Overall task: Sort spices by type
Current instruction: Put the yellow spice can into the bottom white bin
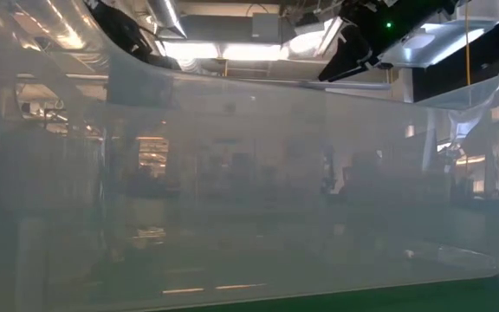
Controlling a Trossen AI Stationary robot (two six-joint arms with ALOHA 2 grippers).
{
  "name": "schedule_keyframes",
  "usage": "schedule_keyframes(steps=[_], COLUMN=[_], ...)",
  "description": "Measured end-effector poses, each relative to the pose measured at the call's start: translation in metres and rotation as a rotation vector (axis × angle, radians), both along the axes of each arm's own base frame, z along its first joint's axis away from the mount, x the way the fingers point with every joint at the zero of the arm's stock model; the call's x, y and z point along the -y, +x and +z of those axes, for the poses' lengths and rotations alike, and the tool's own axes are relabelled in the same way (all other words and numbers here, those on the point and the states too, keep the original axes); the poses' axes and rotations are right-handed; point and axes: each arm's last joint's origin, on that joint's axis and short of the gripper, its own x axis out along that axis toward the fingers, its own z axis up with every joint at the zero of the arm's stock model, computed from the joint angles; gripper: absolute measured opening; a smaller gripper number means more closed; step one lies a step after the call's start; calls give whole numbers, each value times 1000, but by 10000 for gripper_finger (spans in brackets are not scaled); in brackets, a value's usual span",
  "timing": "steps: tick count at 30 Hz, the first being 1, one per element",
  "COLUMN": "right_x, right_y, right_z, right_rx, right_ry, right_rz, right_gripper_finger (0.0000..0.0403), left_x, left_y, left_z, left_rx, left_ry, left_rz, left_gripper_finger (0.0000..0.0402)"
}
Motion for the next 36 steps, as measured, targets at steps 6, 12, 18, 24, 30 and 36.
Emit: schedule_keyframes(steps=[6, 12, 18, 24, 30, 36], right_x=[0, 0, 0, 0, 0, 0], right_y=[0, 0, 0, 0, 0, 0], right_z=[0, 0, 0, 0, 0, 0], right_rx=[-1, -4, -8, -9, -10, -10], right_ry=[-1, -5, -10, -12, -12, -13], right_rz=[1, 3, 7, 10, 10, 10], right_gripper_finger=[299, 299, 299, 299, 299, 299], left_x=[-3, -5, -4, -1, 13, 37], left_y=[2, 4, 5, 9, 17, 32], left_z=[-8, -12, -13, -13, -1, 31], left_rx=[-23, -16, -13, -28, 0, 55], left_ry=[-26, -60, -85, -89, -72, -2], left_rz=[-6, -36, -67, -114, -176, -269], left_gripper_finger=[253, 253, 238, 225, 225, 225])
